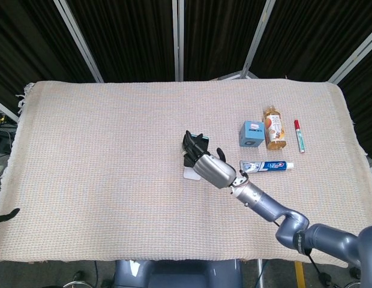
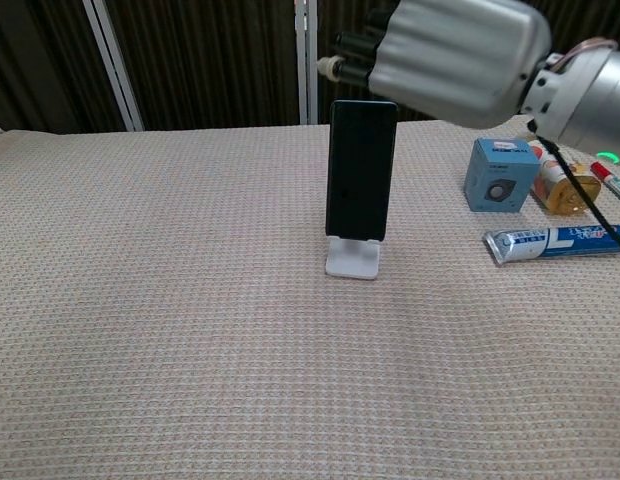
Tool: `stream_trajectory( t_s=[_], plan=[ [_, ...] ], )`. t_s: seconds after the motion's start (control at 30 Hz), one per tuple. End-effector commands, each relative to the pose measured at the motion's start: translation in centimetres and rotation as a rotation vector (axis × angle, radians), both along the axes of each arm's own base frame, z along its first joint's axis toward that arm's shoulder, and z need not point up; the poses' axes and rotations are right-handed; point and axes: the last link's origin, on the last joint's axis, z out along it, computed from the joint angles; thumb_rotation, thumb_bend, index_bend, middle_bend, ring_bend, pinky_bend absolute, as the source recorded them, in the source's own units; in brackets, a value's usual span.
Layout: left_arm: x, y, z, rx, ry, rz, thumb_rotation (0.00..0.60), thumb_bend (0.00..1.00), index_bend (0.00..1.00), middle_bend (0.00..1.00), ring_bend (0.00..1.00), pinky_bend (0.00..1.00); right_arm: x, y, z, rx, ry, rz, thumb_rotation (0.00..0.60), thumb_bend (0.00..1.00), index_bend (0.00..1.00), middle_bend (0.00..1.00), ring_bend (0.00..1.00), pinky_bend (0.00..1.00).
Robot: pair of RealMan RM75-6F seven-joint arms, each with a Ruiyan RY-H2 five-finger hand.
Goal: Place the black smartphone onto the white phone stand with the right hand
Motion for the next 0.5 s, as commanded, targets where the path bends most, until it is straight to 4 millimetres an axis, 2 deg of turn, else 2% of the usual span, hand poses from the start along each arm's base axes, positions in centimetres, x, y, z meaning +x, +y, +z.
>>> stream_trajectory(
  t_s=[0.03,0.07,0.17,0.33,0.5],
  plan=[
    [0.8,-0.3,0.0,0.008,-0.006,-0.043,0.6,0.0,0.0,0.0,0.0,0.0,-2.0,2.1,4.9,0.08,-0.322,-0.195,0.6,0.07,0.12,0.06,0.19,0.0],
    [1.1,-0.3,0.0,0.012,-0.009,-0.061,0.6,0.0,0.0,0.0,0.0,0.0,-2.6,2.8,5.4,0.125,-0.385,-0.249,0.6,0.05,0.09,0.03,0.12,0.0],
    [1.7,-0.6,0.0,0.02,-0.015,-0.101,0.6,0.0,0.0,0.0,0.0,0.0,-4.2,4.2,6.7,0.211,-0.536,-0.377,0.6,0.0,0.01,0.0,0.01,0.0],
    [2.6,-1.4,-0.2,0.021,-0.024,-0.15,0.6,0.0,0.0,0.0,0.0,0.0,-8.3,7.5,8.5,0.288,-0.783,-0.566,0.6,0.0,0.0,0.0,0.0,0.0],
    [3.1,-1.9,-0.1,0.027,-0.028,-0.176,0.6,0.0,0.0,0.0,0.0,0.0,-12.6,10.2,9.0,0.301,-0.881,-0.688,0.6,0.0,0.0,0.0,0.0,0.0]
  ],
)
